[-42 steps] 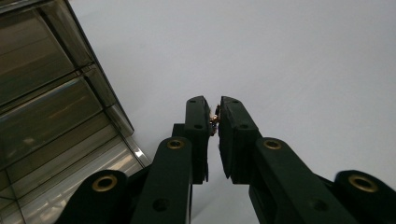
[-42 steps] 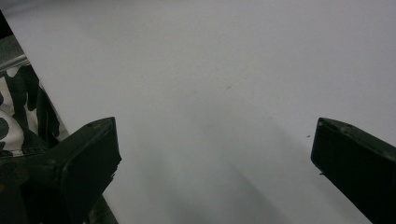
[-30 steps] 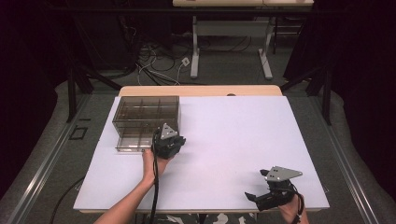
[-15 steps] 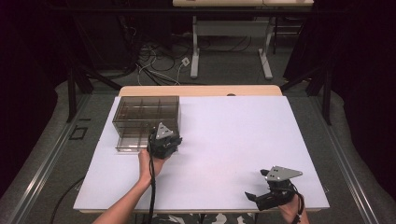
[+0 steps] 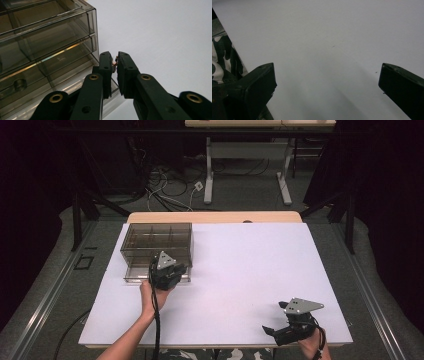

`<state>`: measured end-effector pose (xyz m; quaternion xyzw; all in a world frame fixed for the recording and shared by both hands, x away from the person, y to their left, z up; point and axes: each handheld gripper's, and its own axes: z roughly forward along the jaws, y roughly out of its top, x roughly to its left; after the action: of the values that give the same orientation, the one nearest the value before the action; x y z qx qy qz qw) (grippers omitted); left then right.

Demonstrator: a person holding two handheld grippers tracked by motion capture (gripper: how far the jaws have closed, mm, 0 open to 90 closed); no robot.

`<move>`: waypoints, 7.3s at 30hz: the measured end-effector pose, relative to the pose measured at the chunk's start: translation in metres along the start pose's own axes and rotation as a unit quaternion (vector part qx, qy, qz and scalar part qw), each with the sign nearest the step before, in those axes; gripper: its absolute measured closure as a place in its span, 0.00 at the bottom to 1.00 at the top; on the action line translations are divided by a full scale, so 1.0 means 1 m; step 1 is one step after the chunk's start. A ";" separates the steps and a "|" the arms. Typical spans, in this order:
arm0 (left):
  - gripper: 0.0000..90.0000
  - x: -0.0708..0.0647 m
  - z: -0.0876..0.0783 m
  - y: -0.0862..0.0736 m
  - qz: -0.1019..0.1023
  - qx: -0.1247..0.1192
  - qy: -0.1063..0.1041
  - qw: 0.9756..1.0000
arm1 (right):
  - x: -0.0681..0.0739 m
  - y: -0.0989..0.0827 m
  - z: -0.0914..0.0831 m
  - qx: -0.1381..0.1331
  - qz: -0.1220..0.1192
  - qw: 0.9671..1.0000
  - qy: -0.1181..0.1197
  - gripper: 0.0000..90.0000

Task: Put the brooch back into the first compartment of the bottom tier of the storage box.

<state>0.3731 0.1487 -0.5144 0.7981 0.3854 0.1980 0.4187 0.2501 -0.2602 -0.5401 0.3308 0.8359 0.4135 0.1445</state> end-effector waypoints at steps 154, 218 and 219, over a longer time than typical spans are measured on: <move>0.91 0.105 -0.060 -0.037 -0.079 0.031 0.109 0.990 | 0.000 0.001 0.002 0.001 -0.005 1.000 0.000 0.01; 0.90 0.114 -0.045 -0.050 -0.073 0.082 0.114 0.987 | 0.001 0.001 0.002 -0.003 -0.005 1.000 0.000 0.01; 0.90 0.114 -0.045 -0.050 -0.073 0.082 0.114 0.987 | 0.001 0.001 0.002 -0.003 -0.005 1.000 0.000 0.01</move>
<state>0.3938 0.2785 -0.5302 0.7712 0.5031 0.2248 0.3186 0.2505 -0.2577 -0.5406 0.3259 0.8366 0.4148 0.1479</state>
